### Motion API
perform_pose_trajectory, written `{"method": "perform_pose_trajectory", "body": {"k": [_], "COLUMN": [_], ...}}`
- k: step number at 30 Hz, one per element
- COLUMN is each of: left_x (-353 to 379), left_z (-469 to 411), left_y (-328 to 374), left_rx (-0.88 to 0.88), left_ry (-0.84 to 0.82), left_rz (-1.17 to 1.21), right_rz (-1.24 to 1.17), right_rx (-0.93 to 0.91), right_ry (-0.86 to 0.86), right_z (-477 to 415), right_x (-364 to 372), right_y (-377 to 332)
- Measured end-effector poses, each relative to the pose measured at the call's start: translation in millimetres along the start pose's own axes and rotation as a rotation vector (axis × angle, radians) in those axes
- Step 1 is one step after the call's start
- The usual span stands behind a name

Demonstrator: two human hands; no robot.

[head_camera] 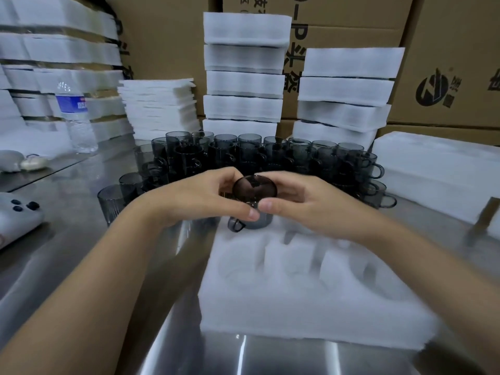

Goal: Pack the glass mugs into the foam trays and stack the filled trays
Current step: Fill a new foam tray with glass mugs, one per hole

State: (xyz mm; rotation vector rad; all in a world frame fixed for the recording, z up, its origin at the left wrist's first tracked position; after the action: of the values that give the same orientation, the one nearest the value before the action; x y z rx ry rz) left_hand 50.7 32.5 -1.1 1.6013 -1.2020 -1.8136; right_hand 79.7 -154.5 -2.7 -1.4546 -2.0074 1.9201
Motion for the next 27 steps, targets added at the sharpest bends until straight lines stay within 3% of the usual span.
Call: {"method": "perform_pose_trajectory", "body": {"k": [18,23,27], "left_x": [-2,-4,-4], "left_z": [3,3,3], "left_y": [-6,-8,-8], "left_rx": [-0.143,-0.163,-0.135], "left_ry": [-0.041,-0.081,-0.104], "left_rz": [-0.116,-0.132,-0.128], "right_rz": [0.221,0.078,0.126], "right_rx": [0.13,0.126,0.09], "right_ry": [-0.051,-0.042,-0.047], "right_z": [11,12,11], "right_x": [-4,-3,-3], "right_y": [11,12,14]}}
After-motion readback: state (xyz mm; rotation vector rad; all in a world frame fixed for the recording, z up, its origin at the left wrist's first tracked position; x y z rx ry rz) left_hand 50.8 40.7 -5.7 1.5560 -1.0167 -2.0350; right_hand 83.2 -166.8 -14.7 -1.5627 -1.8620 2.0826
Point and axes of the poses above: each hand's wrist, its own z-axis away from the middle knuckle, its own x-axis out of the palm, y = z × x, the point moved 2 cm from there along -z, towards the middle knuckle, and after that the axes turned 3 degrees about -y, right-handed, at the moved point
